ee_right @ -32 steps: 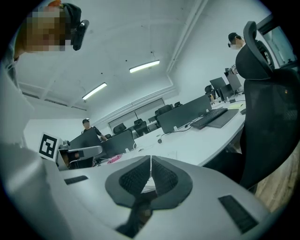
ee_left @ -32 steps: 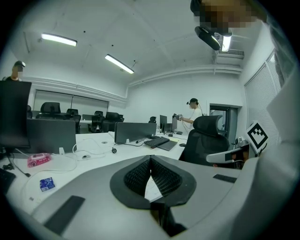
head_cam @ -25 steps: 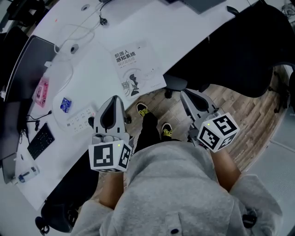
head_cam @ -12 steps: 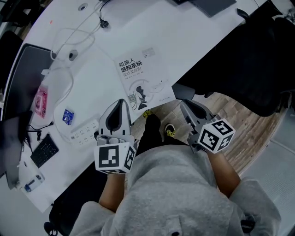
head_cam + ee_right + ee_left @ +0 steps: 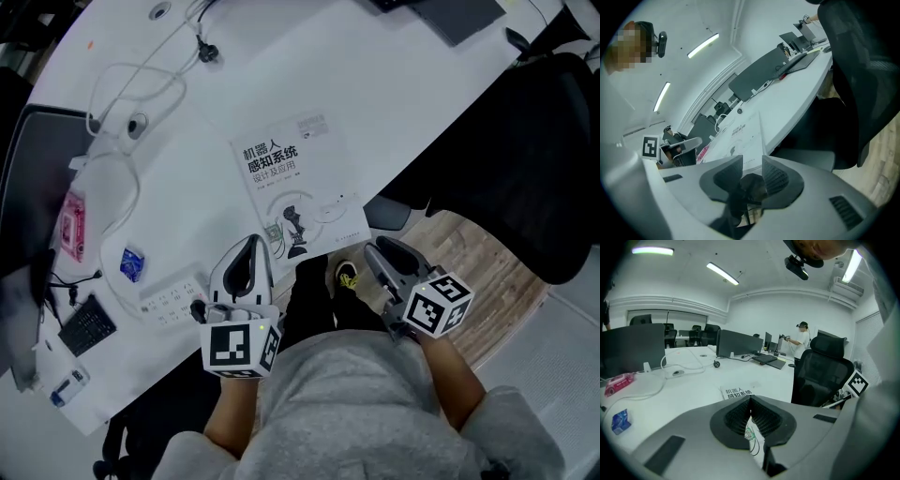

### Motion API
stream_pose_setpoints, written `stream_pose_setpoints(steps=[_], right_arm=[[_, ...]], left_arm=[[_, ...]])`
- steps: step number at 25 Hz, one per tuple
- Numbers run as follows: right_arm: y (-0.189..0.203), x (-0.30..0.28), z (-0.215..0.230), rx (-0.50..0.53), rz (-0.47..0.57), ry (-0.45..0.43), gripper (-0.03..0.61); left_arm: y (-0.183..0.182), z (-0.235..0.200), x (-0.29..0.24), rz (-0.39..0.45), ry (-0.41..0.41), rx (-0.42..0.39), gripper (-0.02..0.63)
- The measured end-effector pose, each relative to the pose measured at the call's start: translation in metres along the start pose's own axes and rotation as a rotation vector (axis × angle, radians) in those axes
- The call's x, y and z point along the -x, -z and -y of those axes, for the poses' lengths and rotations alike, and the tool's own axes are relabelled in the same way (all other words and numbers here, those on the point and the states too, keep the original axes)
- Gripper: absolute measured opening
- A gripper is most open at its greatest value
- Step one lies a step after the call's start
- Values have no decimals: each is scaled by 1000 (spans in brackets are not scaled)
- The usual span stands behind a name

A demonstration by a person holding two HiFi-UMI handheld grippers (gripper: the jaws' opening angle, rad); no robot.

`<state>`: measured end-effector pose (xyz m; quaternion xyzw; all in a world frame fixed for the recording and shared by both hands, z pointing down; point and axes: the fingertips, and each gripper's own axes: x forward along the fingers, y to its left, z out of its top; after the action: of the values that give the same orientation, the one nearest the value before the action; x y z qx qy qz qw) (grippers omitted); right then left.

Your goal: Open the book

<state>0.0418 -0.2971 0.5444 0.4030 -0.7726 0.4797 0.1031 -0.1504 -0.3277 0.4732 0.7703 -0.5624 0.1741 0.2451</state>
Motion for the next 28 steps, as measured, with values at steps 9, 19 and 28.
stream_pose_setpoints(steps=[9, 19, 28], right_arm=[[14, -23, 10, -65, -22, -19, 123], [6, -30, 3, -205, 26, -153, 123], [2, -35, -5, -217, 51, -172, 123]], left_arm=[[42, -22, -22, -79, -19, 44, 11], [72, -31, -55, -167, 18, 81, 11], [72, -32, -62, -181, 28, 73, 11]])
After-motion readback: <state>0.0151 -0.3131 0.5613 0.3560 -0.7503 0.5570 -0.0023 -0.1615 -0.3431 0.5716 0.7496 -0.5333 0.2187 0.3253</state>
